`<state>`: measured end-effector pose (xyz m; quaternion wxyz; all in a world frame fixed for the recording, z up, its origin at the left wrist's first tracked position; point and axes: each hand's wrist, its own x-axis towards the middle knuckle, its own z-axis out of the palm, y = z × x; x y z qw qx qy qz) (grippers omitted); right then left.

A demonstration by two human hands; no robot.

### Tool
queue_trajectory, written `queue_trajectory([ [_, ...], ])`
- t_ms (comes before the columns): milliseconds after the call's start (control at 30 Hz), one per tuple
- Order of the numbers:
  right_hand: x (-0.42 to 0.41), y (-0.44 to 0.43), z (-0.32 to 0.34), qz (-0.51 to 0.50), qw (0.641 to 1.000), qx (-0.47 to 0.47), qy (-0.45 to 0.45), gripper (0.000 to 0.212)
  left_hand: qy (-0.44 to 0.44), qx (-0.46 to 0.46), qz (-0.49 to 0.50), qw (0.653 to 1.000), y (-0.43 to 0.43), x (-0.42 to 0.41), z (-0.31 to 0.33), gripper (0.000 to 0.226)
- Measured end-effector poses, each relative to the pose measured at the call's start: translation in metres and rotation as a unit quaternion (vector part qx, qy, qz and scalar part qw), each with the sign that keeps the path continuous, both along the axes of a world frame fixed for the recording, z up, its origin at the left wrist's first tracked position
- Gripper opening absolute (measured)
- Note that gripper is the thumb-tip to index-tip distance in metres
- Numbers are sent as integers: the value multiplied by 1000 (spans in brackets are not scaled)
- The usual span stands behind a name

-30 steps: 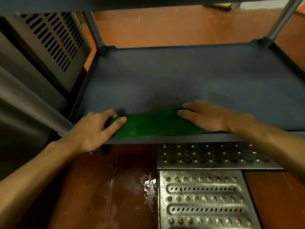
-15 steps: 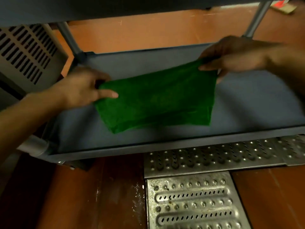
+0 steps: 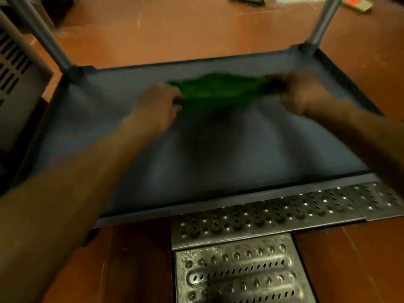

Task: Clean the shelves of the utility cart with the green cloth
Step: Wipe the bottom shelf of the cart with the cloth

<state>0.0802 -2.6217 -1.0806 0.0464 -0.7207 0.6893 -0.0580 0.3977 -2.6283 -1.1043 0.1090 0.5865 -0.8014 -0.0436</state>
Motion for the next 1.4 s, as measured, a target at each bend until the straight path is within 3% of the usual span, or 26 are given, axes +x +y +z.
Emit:
queue_trajectory([
  [67, 5, 31, -33, 54, 997, 39, -32, 57, -33, 62, -2, 998, 16, -9, -34, 28],
  [167, 4, 45, -66, 15, 999, 34, -39, 58, 0, 28, 32, 999, 33, -14, -58, 27],
  [333, 7, 57, -59, 37, 999, 25, 11, 54, 12, 13, 13, 1000, 38, -4, -59, 30],
  [800, 30, 117, -51, -19, 999, 28, -34, 52, 11, 35, -55, 998, 73, 24, -60, 30],
  [1100, 65, 156, -51, -34, 999, -27, -11, 47, -16, 42, -105, 994, 113, 58, -48, 30],
  [1400, 110, 173, -50, -8, 999, -12, -29, 44, -26, 44, -120, 991, 156, 110, -35, 31],
])
